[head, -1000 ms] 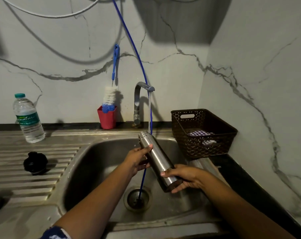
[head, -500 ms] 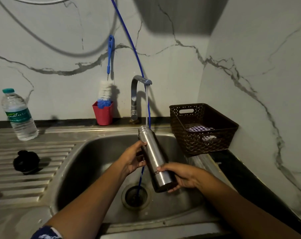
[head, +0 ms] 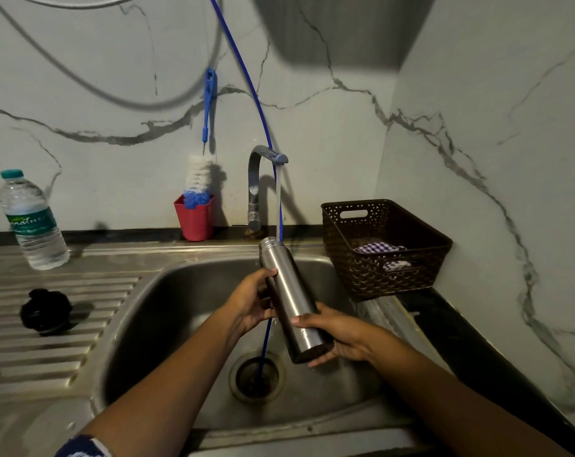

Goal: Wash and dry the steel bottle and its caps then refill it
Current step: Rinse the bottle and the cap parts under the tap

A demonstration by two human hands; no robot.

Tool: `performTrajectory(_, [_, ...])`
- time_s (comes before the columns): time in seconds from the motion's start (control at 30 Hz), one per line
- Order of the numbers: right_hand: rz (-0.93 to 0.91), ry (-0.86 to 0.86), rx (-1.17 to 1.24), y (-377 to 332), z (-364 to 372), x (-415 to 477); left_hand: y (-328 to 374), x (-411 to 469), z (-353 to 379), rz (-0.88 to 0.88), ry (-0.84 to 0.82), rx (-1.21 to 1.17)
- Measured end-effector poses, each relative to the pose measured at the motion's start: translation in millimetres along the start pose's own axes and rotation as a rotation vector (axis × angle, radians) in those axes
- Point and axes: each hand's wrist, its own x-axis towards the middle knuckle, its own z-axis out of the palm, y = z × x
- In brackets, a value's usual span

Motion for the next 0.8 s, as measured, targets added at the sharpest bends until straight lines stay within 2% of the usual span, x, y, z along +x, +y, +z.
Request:
performTrajectory(0.17, [-0.052, 0.161, -0.204, -0.1, 6.6, -0.7, -5.2, 2.5, -2.9, 0.022, 0.04, 0.218])
performTrajectory(0.4, [-0.014, 0.063, -0.09, 2.7, 2.7, 2.6, -3.3, 0.7, -1.0, -0.002, 0.02, 0.069])
performTrajectory(0.53, [-0.081, 0.117, -0.189, 4.4, 4.7, 2.5, -1.9, -0.9, 0.6, -0.008, -0.02, 0.007])
performTrajectory(0.7, [-0.173, 0.229, -0.436, 3.4, 8.5, 4.1, -5.5, -0.8, 3.0, 0.068, 0.001, 0.222])
performTrajectory(0.8, [-0.178, 0.234, -0.513, 4.2, 8.3, 7.3, -4.8, -0.6, 2.1, 0.067, 0.022, 0.185])
